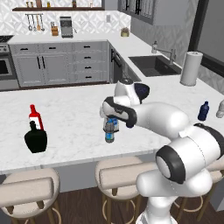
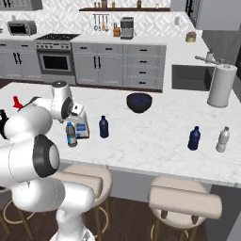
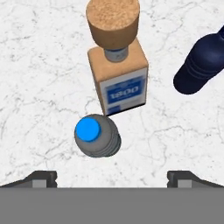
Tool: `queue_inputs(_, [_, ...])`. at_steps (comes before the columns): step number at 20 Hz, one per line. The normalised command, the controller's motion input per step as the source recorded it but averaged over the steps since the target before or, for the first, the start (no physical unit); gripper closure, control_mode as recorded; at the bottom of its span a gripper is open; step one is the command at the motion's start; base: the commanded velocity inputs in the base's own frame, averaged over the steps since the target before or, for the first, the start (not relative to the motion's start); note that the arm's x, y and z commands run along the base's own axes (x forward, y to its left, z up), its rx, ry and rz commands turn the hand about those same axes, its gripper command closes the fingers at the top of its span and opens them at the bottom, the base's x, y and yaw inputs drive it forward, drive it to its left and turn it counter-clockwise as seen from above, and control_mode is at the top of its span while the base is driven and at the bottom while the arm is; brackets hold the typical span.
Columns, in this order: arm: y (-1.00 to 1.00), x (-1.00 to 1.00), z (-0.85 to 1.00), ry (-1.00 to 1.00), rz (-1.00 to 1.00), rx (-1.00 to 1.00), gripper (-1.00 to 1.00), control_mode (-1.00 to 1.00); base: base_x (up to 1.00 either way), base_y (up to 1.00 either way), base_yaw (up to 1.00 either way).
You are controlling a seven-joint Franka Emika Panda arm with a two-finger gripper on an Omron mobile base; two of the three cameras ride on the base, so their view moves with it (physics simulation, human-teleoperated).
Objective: Move the plastic bottles in the middle to the plastics group, and the glass bottles in the middle to the glass group.
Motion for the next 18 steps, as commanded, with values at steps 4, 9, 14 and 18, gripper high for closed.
queue_inputs(4, [0.00,0.04,-0.18,0.00,0.03,0.00,-1.00,-1.00,0.00,0.00,0.00])
queue_inputs(9, [0.05,0.07,-0.21,0.02,0.04,0.00,-1.00,-1.00,0.00,0.00,0.00])
queue_inputs(14, [0.11,0.15,-0.14,0.01,0.02,-0.01,-1.00,-1.00,0.00,0.00,0.00])
queue_inputs(18, [0.10,0.17,-0.02,0.05,0.01,-0.04,-1.00,-1.00,0.00,0.00,0.00])
